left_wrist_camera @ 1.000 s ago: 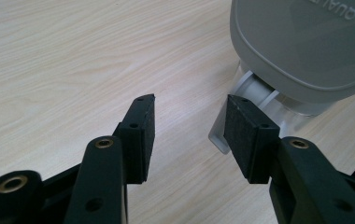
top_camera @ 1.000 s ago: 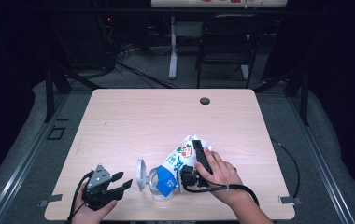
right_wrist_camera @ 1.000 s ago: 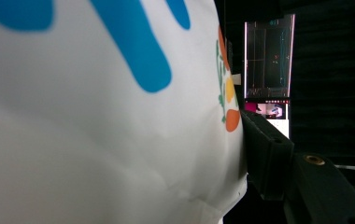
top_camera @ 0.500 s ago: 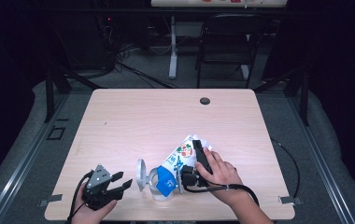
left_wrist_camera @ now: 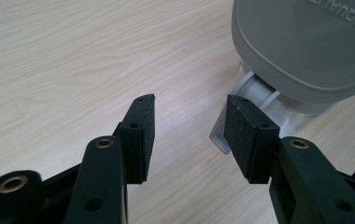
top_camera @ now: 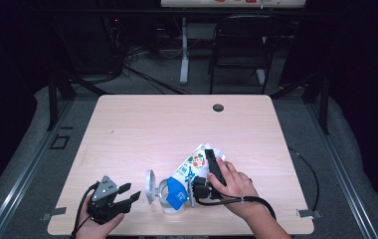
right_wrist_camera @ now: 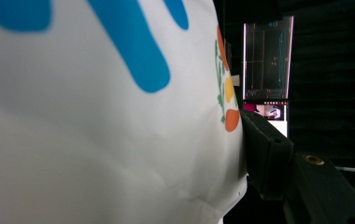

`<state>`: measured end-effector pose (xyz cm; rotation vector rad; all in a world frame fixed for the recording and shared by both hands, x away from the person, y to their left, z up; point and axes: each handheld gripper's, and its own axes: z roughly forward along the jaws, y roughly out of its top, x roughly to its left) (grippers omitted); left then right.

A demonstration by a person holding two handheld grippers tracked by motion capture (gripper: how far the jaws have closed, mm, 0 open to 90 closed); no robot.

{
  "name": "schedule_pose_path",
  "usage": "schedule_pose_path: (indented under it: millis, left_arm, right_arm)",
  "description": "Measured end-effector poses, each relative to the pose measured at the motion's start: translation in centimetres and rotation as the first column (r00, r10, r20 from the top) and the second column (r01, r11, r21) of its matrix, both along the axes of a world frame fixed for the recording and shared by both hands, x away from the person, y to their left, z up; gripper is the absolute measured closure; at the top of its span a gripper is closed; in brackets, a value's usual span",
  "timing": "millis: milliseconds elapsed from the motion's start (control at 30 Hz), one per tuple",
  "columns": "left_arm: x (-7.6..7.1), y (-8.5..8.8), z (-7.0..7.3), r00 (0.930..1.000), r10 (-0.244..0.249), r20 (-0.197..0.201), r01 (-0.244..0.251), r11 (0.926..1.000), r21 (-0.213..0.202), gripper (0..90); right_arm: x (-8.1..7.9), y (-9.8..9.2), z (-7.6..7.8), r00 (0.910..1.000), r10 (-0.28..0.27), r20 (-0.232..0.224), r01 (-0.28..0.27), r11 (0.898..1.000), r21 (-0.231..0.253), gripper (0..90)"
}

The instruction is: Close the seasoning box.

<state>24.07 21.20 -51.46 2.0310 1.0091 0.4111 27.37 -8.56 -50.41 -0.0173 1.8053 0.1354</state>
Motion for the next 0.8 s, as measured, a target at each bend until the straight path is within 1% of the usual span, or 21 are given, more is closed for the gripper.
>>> schedule_pose_path:
  millis: [33,67,400,433,600,700,800]
  left_arm:
    - [0.00,0.00,0.00,1.0000,0.000,0.000,0.000,1.0000,0.000,54.2]
    - [0.01,0.00,0.00,1.0000,-0.001,0.000,0.001,1.0000,0.002,54.2]
    - [0.01,0.03,0.00,1.0000,0.000,-0.001,0.000,1.0000,0.000,54.2]
    - [0.00,0.02,0.00,1.0000,0.000,0.000,0.000,1.0000,0.000,54.2]
    - [0.01,0.02,0.00,1.0000,0.000,-0.001,0.000,1.0000,0.000,54.2]
    - [0.01,0.02,0.00,1.0000,0.000,-0.001,0.000,1.0000,0.000,54.2]
    - [0.02,0.03,-0.01,1.0000,-0.001,-0.002,0.001,1.0000,0.000,54.2]
  right_arm:
    - [-0.07,0.02,0.07,1.0000,-0.006,0.005,0.007,1.000,-0.009,48.5]
    - [0.00,0.00,0.00,1.0000,0.004,0.005,-0.004,1.000,0.001,48.5]
    - [0.01,0.00,0.03,1.0000,0.007,0.006,-0.007,1.000,-0.002,48.8]
    - [0.05,-0.02,-0.05,0.9999,0.012,0.006,-0.012,1.000,0.007,48.8]
    - [0.03,-0.03,-0.02,0.9999,0.014,0.006,-0.014,1.000,0.006,49.1]
    - [-0.05,-0.02,0.09,1.0000,0.007,0.006,-0.007,1.000,-0.006,49.3]
    - [-0.05,-0.03,0.09,1.0000,0.009,0.004,-0.009,1.000,-0.005,49.4]
